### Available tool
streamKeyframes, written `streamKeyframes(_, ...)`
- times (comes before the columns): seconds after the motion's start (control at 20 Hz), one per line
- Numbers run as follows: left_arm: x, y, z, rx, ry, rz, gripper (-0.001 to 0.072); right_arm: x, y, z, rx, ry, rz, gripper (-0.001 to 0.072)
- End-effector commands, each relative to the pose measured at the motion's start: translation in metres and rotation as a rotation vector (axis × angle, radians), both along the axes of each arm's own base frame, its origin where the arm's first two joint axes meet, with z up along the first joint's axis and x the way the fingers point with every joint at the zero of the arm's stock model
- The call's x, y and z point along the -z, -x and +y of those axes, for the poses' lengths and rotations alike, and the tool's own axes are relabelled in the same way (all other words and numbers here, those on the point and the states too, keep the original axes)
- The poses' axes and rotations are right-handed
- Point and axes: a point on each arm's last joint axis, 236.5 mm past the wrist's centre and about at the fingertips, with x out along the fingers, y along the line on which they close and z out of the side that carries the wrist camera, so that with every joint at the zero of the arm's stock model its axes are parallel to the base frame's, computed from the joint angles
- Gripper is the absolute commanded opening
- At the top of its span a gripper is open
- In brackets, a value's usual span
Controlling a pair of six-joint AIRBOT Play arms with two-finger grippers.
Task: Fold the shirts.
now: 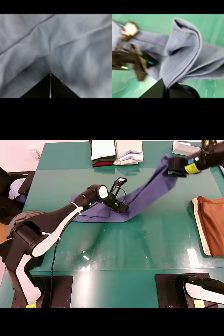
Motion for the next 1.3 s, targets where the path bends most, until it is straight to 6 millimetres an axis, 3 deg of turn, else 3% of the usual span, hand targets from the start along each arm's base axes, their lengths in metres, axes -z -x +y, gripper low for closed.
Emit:
streamKeyframes(0.0,0.008,0.006,0.000,0.022,-0.018,0.020,0.0026,-0.023,-0.003,0.038,-0.069,-0.019,-0.032,0.0014)
streamKeyframes(0.15,0.001,-0.006,0.021,-0.017,-0.031,0.033,0.0026,-0.026,-0.007,0.060,-0.106,-0.028,-0.036,0.0014)
streamKeyframes(0.25,-0.027,-0.029,0.048,-0.078,-0.011,0.002,0.0026,-0.026,-0.009,0.076,-0.133,-0.034,-0.037,0.0014)
streamKeyframes(0.35,-0.065,-0.055,0.092,-0.144,-0.015,-0.065,0.0026,-0.022,-0.010,0.095,-0.163,-0.040,-0.030,0.0014)
streamKeyframes(0.45,-0.109,-0.077,0.150,-0.221,-0.049,-0.156,0.0026,-0.012,-0.010,0.122,-0.211,-0.042,-0.022,0.0014)
streamKeyframes(0.6,-0.176,-0.092,0.241,-0.347,-0.119,-0.295,0.0026,0.002,-0.007,0.189,-0.304,-0.159,-0.002,0.0014)
streamKeyframes(0.7,-0.217,-0.090,0.291,-0.431,-0.149,-0.372,0.0026,0.019,-0.005,0.239,-0.354,-0.248,0.015,0.0015)
streamKeyframes(0.8,-0.250,-0.082,0.323,-0.492,-0.149,-0.428,0.0026,0.045,-0.007,0.289,-0.394,-0.301,0.003,0.0016)
streamKeyframes(0.9,-0.273,-0.075,0.341,-0.531,-0.143,-0.468,0.0026,0.069,-0.014,0.338,-0.421,-0.370,-0.052,0.0032)
streamKeyframes(0.95,-0.279,-0.071,0.346,-0.540,-0.143,-0.476,0.0026,0.077,-0.014,0.361,-0.436,-0.420,-0.075,0.0248)
streamKeyframes(1.0,-0.280,-0.068,0.348,-0.541,-0.151,-0.475,0.0026,0.083,-0.013,0.374,-0.442,-0.448,-0.083,0.0382)
streamKeyframes(1.1,-0.275,-0.063,0.349,-0.533,-0.165,-0.446,0.0026,0.087,-0.012,0.373,-0.446,-0.441,-0.071,0.0378)
streamKeyframes(1.15,-0.272,-0.060,0.348,-0.529,-0.170,-0.432,0.0026,0.086,-0.011,0.362,-0.454,-0.407,-0.067,0.0377)
streamKeyframes(1.25,-0.269,-0.058,0.348,-0.524,-0.174,-0.417,0.0026,0.085,-0.020,0.318,-0.418,-0.299,-0.077,0.0377)
